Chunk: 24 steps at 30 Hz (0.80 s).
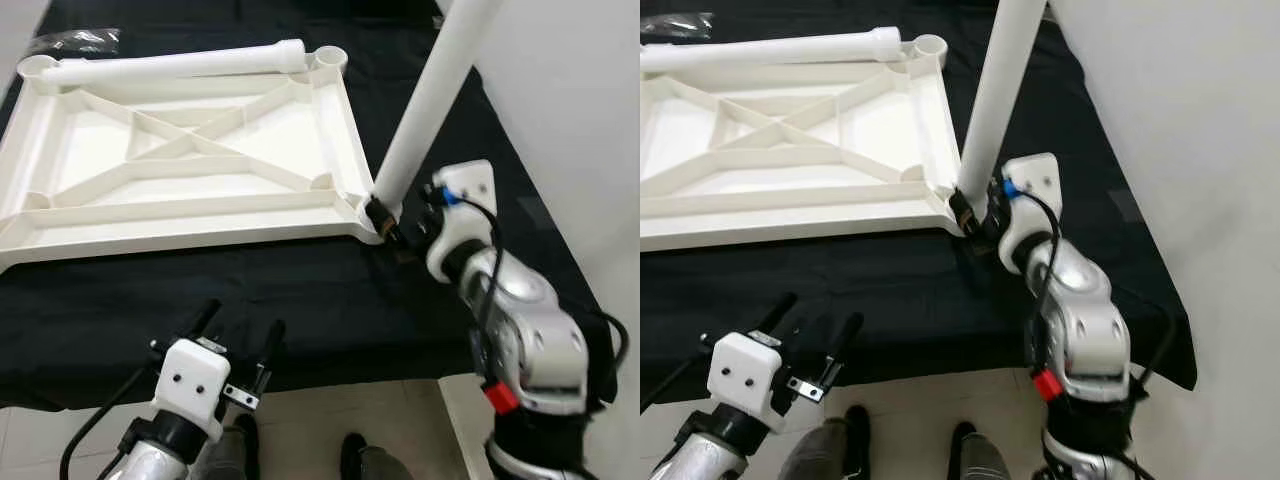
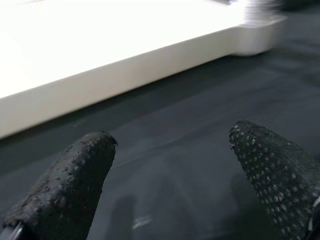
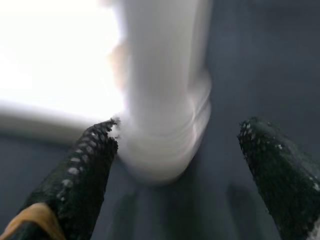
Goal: Building children table
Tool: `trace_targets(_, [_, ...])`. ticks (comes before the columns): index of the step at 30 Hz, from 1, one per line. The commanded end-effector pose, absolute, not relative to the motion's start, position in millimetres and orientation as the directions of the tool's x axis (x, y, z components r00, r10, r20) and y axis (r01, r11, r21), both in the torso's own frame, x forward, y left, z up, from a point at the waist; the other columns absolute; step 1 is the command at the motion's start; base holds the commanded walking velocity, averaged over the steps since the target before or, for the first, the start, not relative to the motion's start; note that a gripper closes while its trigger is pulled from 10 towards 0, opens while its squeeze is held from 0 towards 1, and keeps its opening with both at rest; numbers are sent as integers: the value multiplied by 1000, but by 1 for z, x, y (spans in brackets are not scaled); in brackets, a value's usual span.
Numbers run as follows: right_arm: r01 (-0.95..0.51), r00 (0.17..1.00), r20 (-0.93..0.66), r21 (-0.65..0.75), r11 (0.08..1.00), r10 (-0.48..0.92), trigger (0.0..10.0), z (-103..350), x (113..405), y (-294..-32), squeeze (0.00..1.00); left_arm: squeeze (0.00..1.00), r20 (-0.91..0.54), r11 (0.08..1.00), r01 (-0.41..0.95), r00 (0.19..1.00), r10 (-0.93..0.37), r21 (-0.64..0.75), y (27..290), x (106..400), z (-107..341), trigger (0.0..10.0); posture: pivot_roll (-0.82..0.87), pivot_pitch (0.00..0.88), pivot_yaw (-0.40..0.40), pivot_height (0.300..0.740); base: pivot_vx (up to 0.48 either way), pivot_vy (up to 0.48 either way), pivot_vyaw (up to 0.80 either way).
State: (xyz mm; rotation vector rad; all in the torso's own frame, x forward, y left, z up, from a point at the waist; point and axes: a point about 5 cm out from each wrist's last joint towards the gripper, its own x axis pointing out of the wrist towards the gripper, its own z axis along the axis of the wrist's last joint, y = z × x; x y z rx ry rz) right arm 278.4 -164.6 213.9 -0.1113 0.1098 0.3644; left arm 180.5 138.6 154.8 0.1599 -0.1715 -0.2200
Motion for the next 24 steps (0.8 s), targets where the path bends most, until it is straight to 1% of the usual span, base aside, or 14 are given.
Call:
trace_targets(1, [-483, 859, -208, -24, 875, 468, 10000, 190, 260, -159, 1000, 0, 82, 980, 117, 988, -131, 158, 152, 187, 143, 10000, 13, 218, -23, 740, 0, 0, 0])
trace_targets(2, [-528, 827, -219, 11, 849, 517, 10000, 180, 253, -158, 569, 0, 67, 981, 64, 995, -77, 181, 158, 194, 140, 10000, 11, 208, -18, 740, 0, 0, 0])
trace_targets(4, [-528, 827, -219, 11, 849, 517, 10000, 180, 253, -158, 569, 0, 67, 981, 64, 995, -77, 181, 158, 194, 140, 10000, 11, 208, -18, 740, 0, 0, 0])
trace_targets(5, [-531, 825, -213, 21, 847, 523, 10000, 176, 254, -157, 24, 0, 61, 980, 43, 997, -56, 193, 160, 197, 138, 10000, 9, 193, -18, 740, 0, 0, 0])
trace_targets(6, [-530, 825, -208, 36, 847, 525, 10000, 173, 256, -157, 0, 0, 57, 980, 34, 997, -46, 198, 161, 199, 137, 10000, 11, 184, -15, 740, 0, 0, 0])
trace_targets(8, [-499, 845, -205, 34, 866, 494, 10000, 164, 260, -159, 0, 0, 35, 984, 18, 999, -25, 178, 163, 202, 132, 10000, 19, 168, -18, 740, 0, 0, 0])
trace_targets(9, [-460, 865, -214, 25, 888, 454, 10000, 157, 263, -161, 0, 0, 11, 984, 17, 1000, -19, 179, 164, 203, 128, 10000, 22, 144, -20, 740, 0, 371, 0])
trace_targets(10, [-435, 877, -219, 17, 900, 427, 10000, 153, 264, -163, 0, 0, -5, 983, 16, 1000, -15, 182, 164, 204, 126, 10000, 22, 144, -20, 740, 0, 371, 0])
trace_targets(13, [-416, 887, -202, 45, 908, 416, 10000, 146, 266, -159, 0, 0, -19, 984, 19, 1000, -15, 177, 162, 203, 121, 10000, 30, 115, -28, 740, 0, 424, 0])
trace_targets(20, [-460, 870, -149, 102, 882, 470, 10000, 142, 268, -150, 0, 0, -24, 979, 42, 999, -38, 197, 158, 209, 116, 10000, 41, 62, -34, 740, 0, 453, 0])
trace_targets(21, [-479, 861, -144, 98, 873, 488, 10000, 140, 268, -145, 0, 0, -24, 976, 77, 997, -74, 203, 154, 212, 115, 10000, 35, 32, -27, 740, 0, 454, 0])
trace_targets(22, [-479, 861, -144, 98, 873, 488, 10000, 140, 268, -145, 0, 0, -24, 976, 77, 997, -74, 203, 154, 212, 115, 10000, 35, 32, -27, 740, 0, 454, 0])
trace_targets(23, [-507, 847, -131, 95, 857, 516, 10000, 136, 269, -136, 0, 0, -26, 968, 136, 991, -133, 210, 148, 217, 114, 10000, 34, 27, -22, 740, 0, 454, 0])
trace_targets(24, [-507, 847, -131, 95, 857, 516, 10000, 136, 269, -136, 0, 0, -26, 968, 136, 991, -133, 210, 148, 217, 114, 10000, 34, 27, -22, 740, 0, 454, 0])
